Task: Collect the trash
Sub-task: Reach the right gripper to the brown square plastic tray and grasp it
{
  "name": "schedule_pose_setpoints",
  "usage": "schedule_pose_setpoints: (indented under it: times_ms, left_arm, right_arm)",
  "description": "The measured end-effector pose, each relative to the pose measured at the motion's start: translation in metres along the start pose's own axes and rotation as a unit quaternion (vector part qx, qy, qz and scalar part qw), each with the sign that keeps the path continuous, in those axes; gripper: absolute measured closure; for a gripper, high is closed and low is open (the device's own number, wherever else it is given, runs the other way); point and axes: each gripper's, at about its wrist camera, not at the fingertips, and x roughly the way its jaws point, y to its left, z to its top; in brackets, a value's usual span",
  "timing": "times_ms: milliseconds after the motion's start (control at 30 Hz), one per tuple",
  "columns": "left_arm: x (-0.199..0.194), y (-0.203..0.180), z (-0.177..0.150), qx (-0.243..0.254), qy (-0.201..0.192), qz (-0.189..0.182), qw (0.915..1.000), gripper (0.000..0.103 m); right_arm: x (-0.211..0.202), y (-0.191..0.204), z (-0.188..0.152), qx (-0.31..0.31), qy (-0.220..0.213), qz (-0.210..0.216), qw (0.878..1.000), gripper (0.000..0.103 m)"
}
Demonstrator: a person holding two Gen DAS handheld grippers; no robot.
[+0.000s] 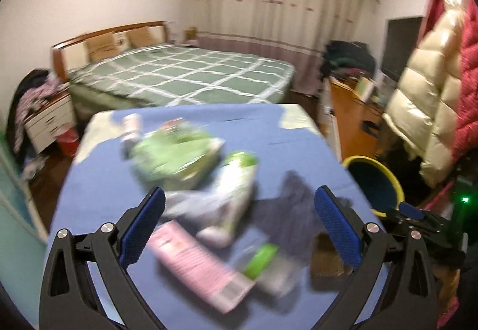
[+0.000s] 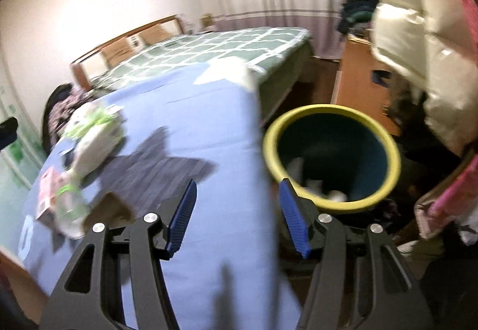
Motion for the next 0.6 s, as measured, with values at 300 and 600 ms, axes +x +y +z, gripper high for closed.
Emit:
schedule_pose_setpoints:
  times_ms: [300,600]
  left_arm:
    - [-0.040,0.079,-0.042,-0.070,-0.018,0.049,0.9962,0.005]
    - [-0.040,0.079,-0.048,-0.067,-0.016,0.038,0.9969,0.005]
  right_arm:
    - [-0.004,0.075,-0.016,-0.061,0.013,0.064,0.996,0.041]
    - [0.008,0.115,-0.035,-0.111,0.023,0.080,0.990,0.024]
